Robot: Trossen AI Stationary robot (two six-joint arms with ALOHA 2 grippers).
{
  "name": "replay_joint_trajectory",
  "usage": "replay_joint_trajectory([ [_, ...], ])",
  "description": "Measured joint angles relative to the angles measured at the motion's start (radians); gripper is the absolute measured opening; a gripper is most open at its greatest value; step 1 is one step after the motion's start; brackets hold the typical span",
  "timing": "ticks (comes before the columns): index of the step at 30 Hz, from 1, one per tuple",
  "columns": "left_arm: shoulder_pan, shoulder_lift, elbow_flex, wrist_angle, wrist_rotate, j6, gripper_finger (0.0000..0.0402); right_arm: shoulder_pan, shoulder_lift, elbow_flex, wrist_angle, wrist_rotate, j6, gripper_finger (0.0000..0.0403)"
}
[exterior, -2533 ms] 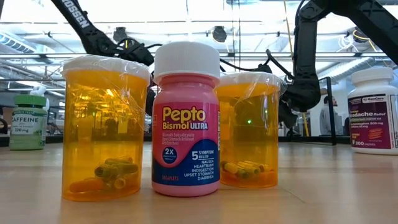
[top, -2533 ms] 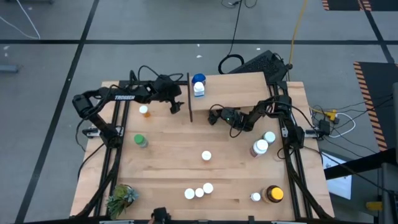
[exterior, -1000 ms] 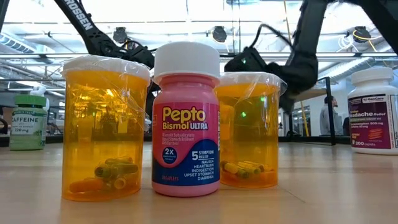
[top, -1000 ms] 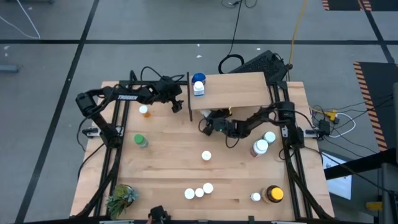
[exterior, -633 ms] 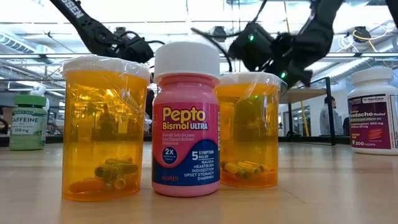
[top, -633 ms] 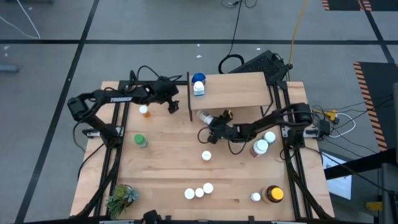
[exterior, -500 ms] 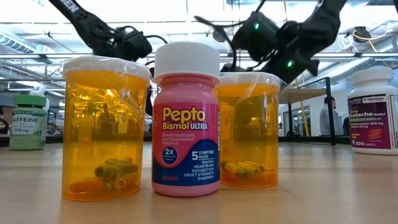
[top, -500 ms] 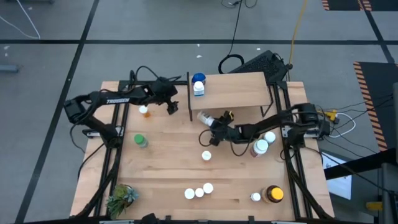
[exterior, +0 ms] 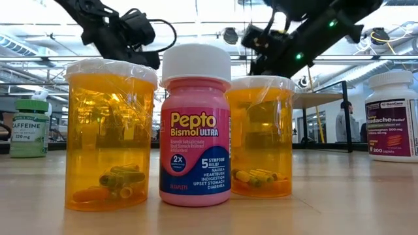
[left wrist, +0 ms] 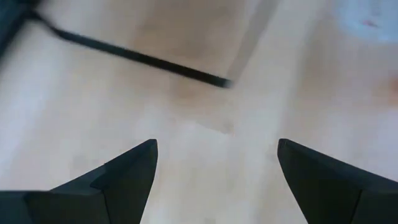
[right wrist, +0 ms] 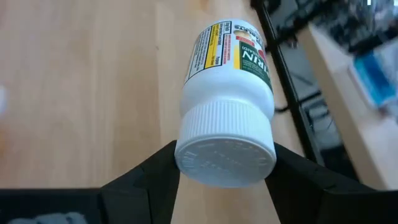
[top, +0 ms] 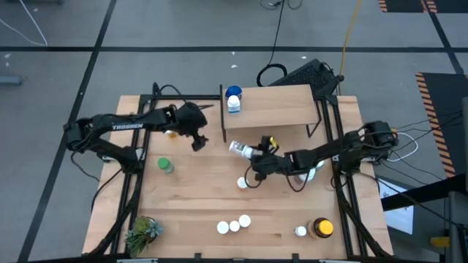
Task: Pick and place medicine bottles onto shelf by color
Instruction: Put the white bottle on the shelf
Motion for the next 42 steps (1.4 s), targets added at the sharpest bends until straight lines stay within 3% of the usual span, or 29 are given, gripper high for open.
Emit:
replay_joint_trajectory([
  [6, -0.124, 0.000, 0.000, 0.002, 0.153, -0.017, 0.0337, 0.048, -0.014, 0.000, 0.008, -0.110, -0.153, 0.0200],
  [15, -0.350, 0.001, 0.000, 0.159, 0.181, -0.078, 0.0337, 0.090, -0.014, 0.000, 0.063, -0.162, -0.364, 0.0200],
  [18, -0.391, 0.001, 0.000, 0.235, 0.168, -0.108, 0.0337, 0.096, -0.014, 0.000, 0.080, -0.232, -0.446, 0.0200],
  [25, -0.424, 0.037, 0.000, 0.322, 0.151, -0.136, 0.0337, 0.095, -0.014, 0.000, 0.154, -0.257, -0.523, 0.0200],
  [34, -0.427, 0.116, 0.033, 0.368, 0.277, -0.200, 0.0337, 0.082, -0.014, 0.000, 0.204, -0.259, -0.630, 0.0200],
  [42, -0.427, 0.116, 0.034, 0.396, 0.287, -0.214, 0.0337, 0.075, -0.014, 0.000, 0.247, -0.261, -0.681, 0.0200],
])
